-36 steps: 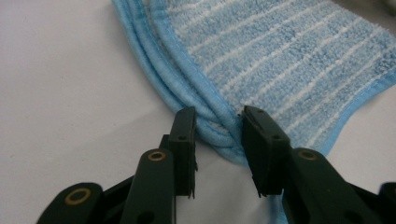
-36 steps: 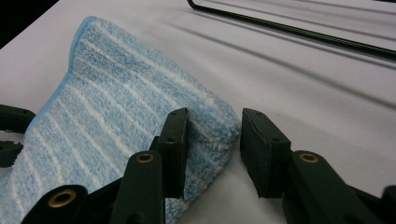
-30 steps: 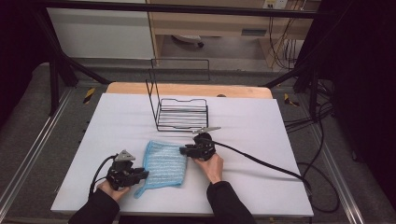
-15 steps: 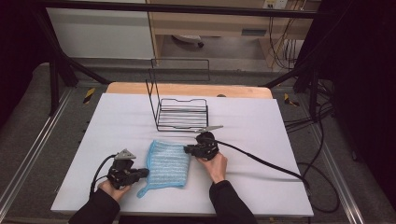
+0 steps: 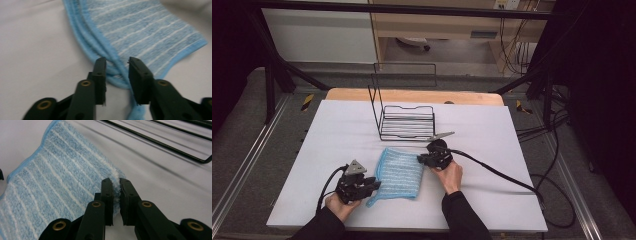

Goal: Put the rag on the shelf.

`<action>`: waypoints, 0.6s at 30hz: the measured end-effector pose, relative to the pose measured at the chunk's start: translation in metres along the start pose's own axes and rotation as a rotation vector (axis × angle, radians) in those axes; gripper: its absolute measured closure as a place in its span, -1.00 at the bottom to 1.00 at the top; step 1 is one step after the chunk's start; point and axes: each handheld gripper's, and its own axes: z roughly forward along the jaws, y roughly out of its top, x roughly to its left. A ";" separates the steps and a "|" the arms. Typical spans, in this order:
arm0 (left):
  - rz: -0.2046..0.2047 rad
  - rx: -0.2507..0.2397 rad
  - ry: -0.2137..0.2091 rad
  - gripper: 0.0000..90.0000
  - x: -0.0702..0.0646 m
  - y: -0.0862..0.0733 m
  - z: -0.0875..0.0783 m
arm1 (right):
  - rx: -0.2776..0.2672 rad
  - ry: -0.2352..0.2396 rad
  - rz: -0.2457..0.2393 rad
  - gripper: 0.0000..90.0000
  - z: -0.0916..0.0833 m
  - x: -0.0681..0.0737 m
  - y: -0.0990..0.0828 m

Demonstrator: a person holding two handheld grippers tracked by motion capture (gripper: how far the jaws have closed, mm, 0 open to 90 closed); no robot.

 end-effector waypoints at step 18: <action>-0.043 0.051 -0.074 0.86 0.000 -0.003 0.011 | -0.033 0.105 -0.047 0.11 -0.037 0.040 -0.052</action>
